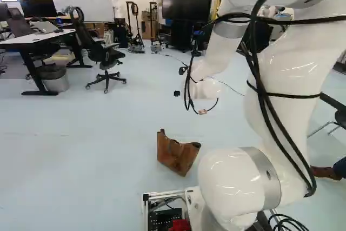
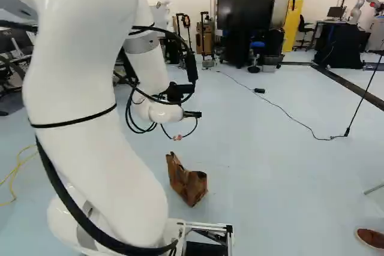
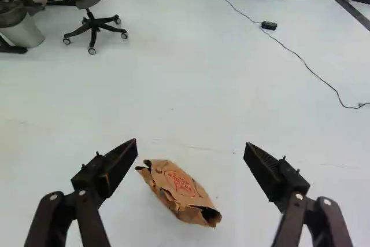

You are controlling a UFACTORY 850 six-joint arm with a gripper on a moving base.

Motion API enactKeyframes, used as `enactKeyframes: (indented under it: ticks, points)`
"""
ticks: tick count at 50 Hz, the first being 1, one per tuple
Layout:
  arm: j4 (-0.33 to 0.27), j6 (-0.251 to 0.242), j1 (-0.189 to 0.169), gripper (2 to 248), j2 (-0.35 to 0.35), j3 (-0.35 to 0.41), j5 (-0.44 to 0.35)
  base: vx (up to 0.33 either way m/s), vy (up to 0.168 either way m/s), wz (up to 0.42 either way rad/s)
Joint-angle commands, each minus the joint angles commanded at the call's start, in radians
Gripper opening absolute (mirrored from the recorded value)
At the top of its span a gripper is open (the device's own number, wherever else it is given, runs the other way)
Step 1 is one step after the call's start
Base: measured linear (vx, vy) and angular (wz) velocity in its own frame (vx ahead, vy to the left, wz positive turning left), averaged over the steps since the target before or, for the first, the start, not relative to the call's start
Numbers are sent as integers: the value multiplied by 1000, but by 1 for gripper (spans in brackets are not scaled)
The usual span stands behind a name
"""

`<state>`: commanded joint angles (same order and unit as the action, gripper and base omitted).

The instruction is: Pick up the grocery bag from the ground

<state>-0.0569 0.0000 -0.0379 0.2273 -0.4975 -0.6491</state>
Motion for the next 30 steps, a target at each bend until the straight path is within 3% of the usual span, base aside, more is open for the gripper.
enactKeyframes:
  ticks: [30]
  points:
    - [-73,0,40,247,207,-169,94,0,0,0]
